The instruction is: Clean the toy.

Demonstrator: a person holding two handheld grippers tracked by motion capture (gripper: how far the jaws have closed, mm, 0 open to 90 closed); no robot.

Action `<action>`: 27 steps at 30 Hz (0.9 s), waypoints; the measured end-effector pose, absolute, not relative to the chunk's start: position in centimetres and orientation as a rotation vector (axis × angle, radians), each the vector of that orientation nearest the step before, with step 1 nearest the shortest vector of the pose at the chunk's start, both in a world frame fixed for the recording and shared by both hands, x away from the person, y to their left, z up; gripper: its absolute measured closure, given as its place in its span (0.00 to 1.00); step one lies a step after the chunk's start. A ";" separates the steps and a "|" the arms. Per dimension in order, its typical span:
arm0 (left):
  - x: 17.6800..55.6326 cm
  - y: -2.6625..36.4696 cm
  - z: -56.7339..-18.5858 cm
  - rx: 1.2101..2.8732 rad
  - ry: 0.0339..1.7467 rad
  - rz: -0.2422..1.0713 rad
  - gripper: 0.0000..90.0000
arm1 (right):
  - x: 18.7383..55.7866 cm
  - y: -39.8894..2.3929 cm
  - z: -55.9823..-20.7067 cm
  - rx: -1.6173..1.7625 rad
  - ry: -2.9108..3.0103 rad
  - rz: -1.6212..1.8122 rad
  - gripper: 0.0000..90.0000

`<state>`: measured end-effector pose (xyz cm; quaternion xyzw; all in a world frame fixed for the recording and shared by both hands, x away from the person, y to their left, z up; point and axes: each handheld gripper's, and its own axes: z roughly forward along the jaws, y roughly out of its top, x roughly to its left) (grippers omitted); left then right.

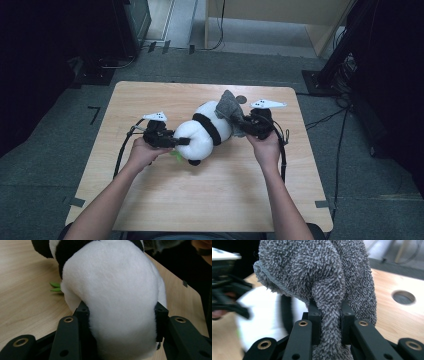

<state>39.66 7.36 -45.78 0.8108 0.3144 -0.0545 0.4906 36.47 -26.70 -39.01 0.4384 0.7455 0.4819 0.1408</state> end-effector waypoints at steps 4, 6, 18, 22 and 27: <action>39.0 7.3 -45.1 1.883 0.816 -0.121 0.56 | 35.0 -24.0 -38.0 1.152 2.219 1.408 0.87; 38.8 7.2 -45.0 1.870 0.827 -0.109 0.56 | 34.6 -23.1 -37.9 1.128 2.237 1.410 0.87; 38.0 7.0 -44.7 1.820 0.921 -0.048 0.56 | 32.3 -16.6 -41.3 0.969 2.434 1.351 0.87; 38.1 7.0 -44.9 1.823 0.947 -0.059 0.56 | 31.5 -14.9 -42.5 0.911 2.464 1.279 0.88; 38.2 7.0 -45.0 1.794 0.971 -0.072 0.56 | 31.2 -14.0 -43.5 0.875 2.517 1.256 0.88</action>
